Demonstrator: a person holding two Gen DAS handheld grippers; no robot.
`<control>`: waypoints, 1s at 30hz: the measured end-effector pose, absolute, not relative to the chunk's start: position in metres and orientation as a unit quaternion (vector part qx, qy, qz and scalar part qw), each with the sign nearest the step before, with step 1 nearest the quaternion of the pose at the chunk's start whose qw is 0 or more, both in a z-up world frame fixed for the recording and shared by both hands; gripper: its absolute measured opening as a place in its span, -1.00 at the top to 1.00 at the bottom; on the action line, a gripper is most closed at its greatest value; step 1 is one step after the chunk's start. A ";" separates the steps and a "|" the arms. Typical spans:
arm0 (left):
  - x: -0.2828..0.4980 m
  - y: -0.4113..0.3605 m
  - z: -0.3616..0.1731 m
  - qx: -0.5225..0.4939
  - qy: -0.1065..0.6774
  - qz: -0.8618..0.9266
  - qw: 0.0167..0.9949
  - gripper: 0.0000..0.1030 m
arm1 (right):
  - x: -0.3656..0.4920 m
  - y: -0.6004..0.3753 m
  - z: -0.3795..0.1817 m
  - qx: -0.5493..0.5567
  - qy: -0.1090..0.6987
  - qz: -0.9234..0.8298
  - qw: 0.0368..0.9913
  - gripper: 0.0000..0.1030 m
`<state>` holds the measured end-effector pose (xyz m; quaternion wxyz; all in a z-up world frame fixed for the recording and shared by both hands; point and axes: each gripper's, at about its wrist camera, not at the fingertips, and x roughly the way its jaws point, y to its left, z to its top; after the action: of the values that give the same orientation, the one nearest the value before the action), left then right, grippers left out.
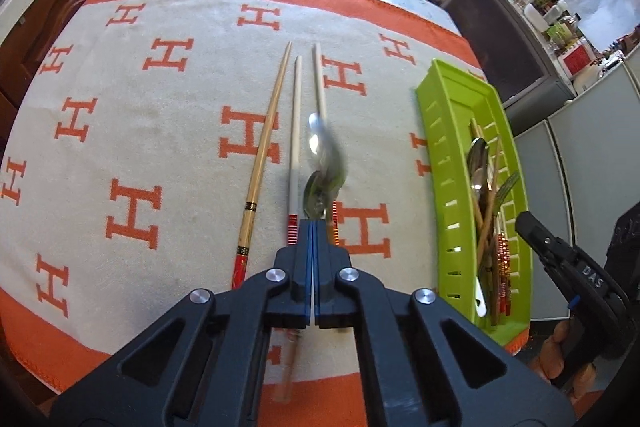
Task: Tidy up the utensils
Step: 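Grasp a metal spoon from the cloth with the left gripper, then lift the metal spoon with left gripper while right grasps a wooden-handled spoon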
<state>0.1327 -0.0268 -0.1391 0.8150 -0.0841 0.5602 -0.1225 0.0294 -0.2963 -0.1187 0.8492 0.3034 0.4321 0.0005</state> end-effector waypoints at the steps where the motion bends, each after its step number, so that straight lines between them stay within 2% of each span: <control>1: 0.131 -0.027 -0.137 -0.082 0.557 -0.124 0.817 1.00 | 0.029 -0.295 -0.119 0.302 0.433 0.001 0.849 0.89; 10: 0.121 -0.032 -0.127 -0.056 0.539 -0.129 0.831 1.00 | 0.028 -0.285 -0.116 0.295 0.435 0.007 0.851 0.89; 18: 0.124 -0.020 -0.141 -0.054 0.549 -0.122 0.825 1.00 | 0.029 -0.269 -0.110 0.284 0.433 0.037 0.854 0.89; 24: 0.122 -0.018 -0.154 -0.034 0.556 -0.141 0.819 1.00 | 0.033 -0.246 -0.107 0.263 0.437 0.067 0.858 0.76; 30: 0.115 -0.028 -0.165 0.025 0.550 -0.160 0.819 0.83 | 0.036 -0.230 -0.110 0.251 0.446 0.085 0.855 0.76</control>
<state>0.1145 -0.0283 -0.1650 0.8192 0.0245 0.5502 -0.1601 0.0362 -0.2303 -0.1104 0.8548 0.2511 0.4462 0.0851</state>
